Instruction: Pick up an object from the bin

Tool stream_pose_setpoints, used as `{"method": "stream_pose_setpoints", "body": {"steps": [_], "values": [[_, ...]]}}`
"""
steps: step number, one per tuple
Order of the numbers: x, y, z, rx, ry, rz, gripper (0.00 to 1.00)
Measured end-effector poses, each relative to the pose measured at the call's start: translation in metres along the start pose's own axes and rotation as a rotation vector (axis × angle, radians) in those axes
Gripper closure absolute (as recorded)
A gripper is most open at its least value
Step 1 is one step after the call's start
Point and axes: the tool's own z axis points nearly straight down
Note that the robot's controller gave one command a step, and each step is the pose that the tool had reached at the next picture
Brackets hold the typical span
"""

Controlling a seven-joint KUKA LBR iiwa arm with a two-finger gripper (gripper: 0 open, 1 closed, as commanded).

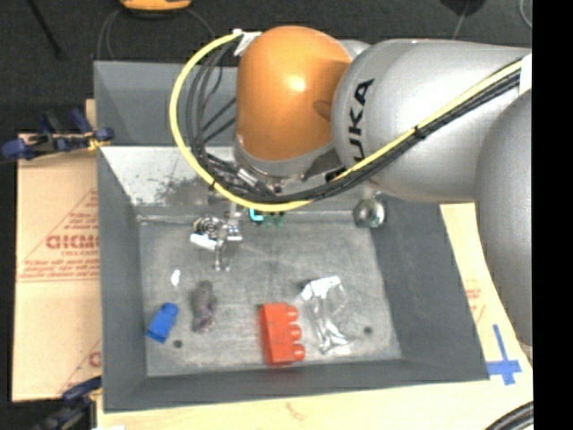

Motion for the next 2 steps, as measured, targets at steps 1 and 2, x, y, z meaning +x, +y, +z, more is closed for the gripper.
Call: {"method": "stream_pose_setpoints", "body": {"steps": [1,2], "values": [[0.039,0.017,0.169,-0.004,-0.015,-0.029,0.0],[0.065,-0.054,0.166,-0.003,-0.021,-0.079,0.0]]}}
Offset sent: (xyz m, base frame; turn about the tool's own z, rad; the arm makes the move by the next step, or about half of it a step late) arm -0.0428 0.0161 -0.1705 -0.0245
